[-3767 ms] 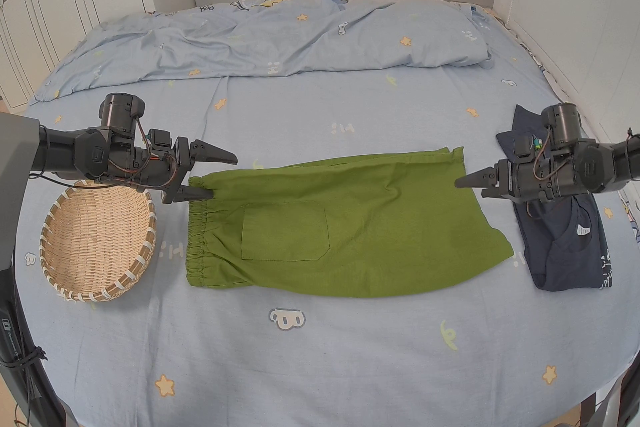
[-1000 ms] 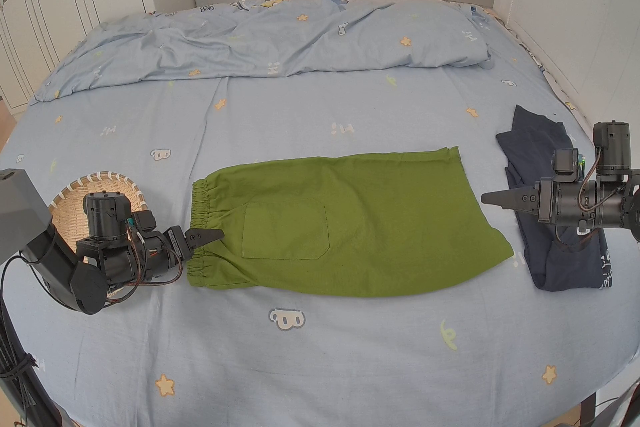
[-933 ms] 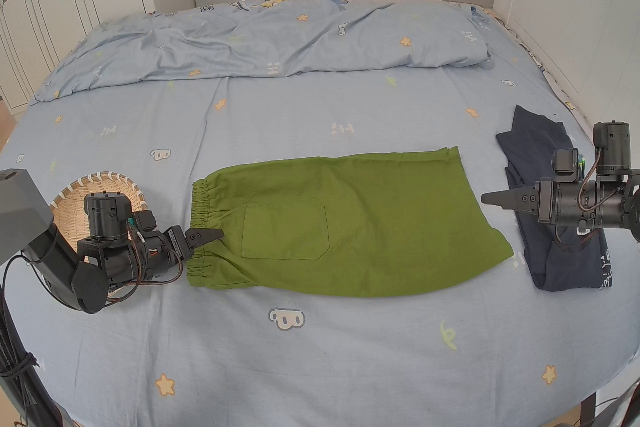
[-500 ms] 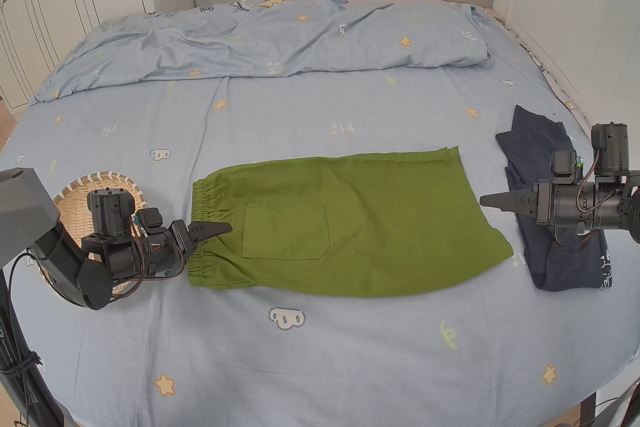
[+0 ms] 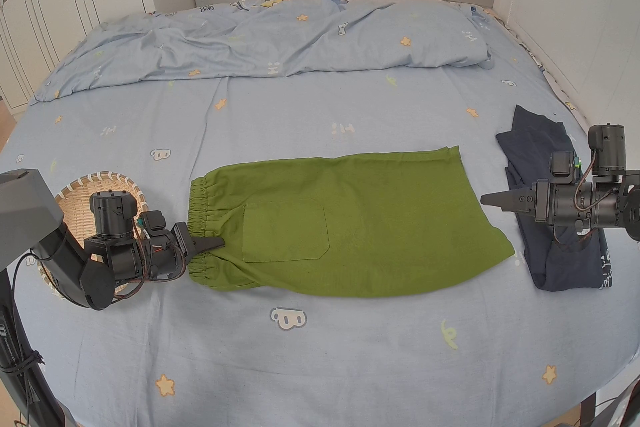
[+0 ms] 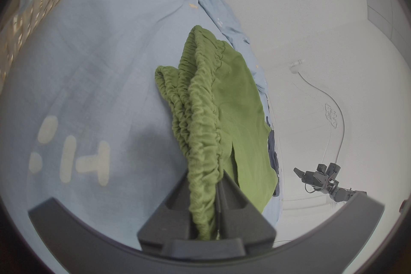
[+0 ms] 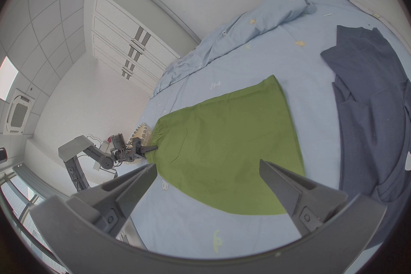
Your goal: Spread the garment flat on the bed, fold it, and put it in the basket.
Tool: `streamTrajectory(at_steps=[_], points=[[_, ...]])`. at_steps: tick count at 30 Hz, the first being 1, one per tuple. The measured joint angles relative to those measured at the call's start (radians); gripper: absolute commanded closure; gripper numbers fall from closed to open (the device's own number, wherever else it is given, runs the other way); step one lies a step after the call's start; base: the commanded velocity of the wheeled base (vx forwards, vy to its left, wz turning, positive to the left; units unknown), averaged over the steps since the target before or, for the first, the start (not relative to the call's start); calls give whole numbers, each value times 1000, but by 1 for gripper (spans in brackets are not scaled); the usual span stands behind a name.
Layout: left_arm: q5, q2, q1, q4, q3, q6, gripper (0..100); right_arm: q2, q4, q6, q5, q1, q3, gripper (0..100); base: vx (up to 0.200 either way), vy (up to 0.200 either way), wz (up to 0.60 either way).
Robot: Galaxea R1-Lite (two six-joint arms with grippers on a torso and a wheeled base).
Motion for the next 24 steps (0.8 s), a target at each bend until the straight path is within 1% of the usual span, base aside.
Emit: streamTrajectory(at_steps=[6, 11, 17, 24], points=[[-6, -26, 7, 52, -1, 0, 100, 53, 7, 0, -9, -31, -26, 0, 0, 0, 0], [-7, -64, 8, 98, -11, 0, 100, 137, 50, -1, -45, -63, -73, 0, 0, 0, 0], [-8, -92, 9, 111, -17, 0, 100, 234, 98, -38, -60, -86, -118, 0, 0, 0, 0], [-8, -101, 10, 111, -20, 0, 100, 311, 145, -49, -61, -95, -151, 0, 0, 0, 0]])
